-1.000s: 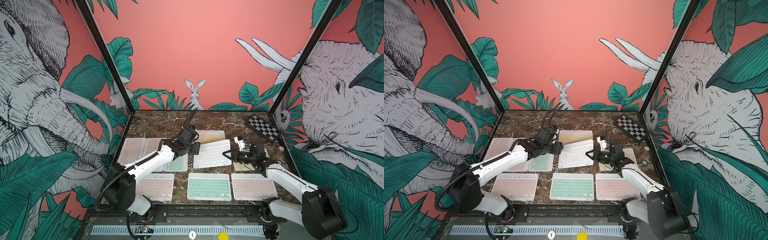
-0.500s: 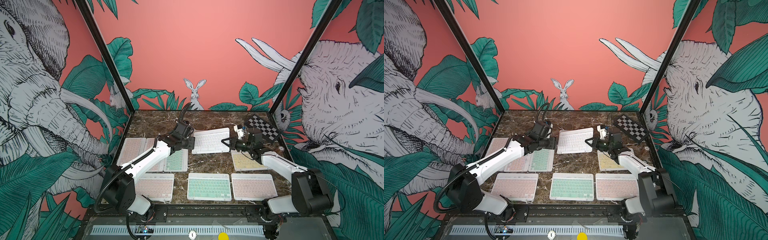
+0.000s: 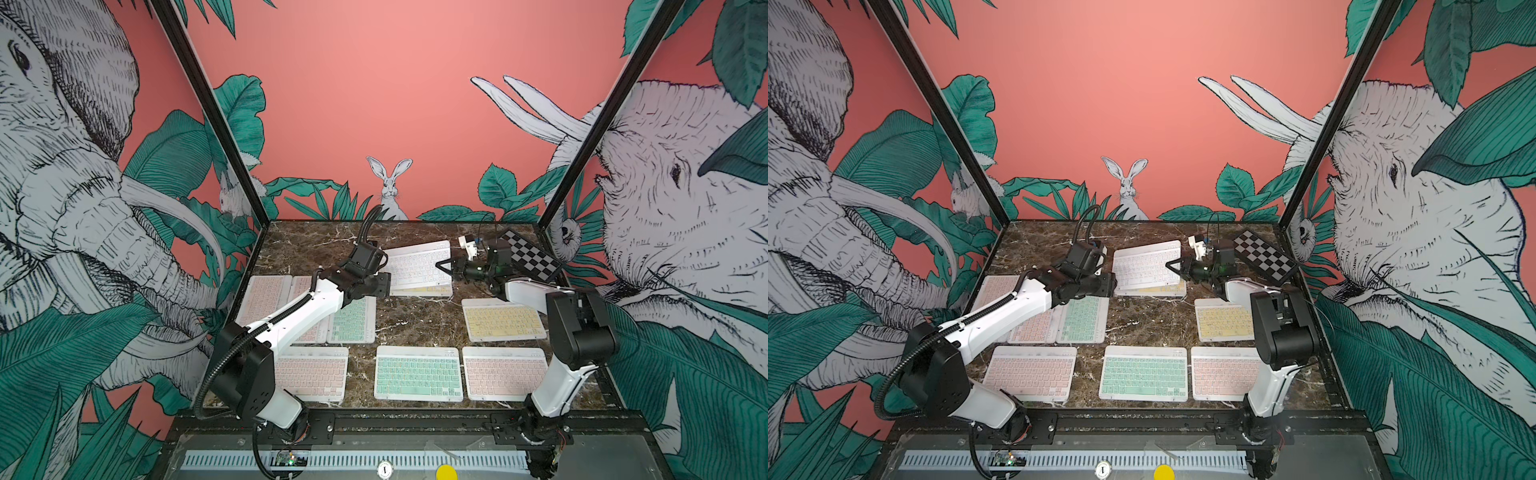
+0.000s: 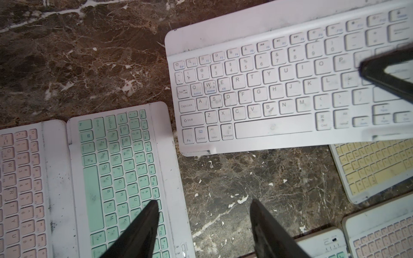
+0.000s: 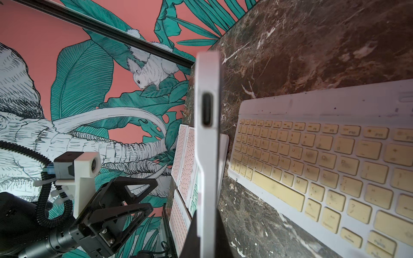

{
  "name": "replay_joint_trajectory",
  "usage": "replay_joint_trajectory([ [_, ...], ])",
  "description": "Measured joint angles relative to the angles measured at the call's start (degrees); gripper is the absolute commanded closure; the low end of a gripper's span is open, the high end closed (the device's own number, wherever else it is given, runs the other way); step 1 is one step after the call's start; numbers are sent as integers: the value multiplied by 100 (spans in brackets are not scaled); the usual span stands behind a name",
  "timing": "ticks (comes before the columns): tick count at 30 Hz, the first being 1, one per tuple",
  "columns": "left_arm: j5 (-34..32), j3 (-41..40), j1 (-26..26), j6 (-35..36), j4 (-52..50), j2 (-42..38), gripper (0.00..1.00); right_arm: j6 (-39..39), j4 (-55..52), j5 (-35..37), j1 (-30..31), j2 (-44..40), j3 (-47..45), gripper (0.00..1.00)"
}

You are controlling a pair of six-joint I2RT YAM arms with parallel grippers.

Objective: Stack the numeric keypads
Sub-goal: Place the numeric keypad at the numeric keypad.

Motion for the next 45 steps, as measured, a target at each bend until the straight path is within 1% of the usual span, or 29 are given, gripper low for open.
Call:
replay_joint_trajectory([
  [9, -129, 20, 0, -4, -4, 0, 33, 79, 61, -442, -166, 422, 216, 100],
  [25, -280, 20, 0, -4, -46, 0, 33, 321, 334, -535, -361, 1093, 264, 100],
  [32, -295, 20, 0, -4, -48, 0, 33, 463, 450, -581, -398, 1377, 503, 100],
  [45, -299, 20, 0, -35, -48, 0, 33, 483, 435, -815, -483, 1775, 750, 100],
])
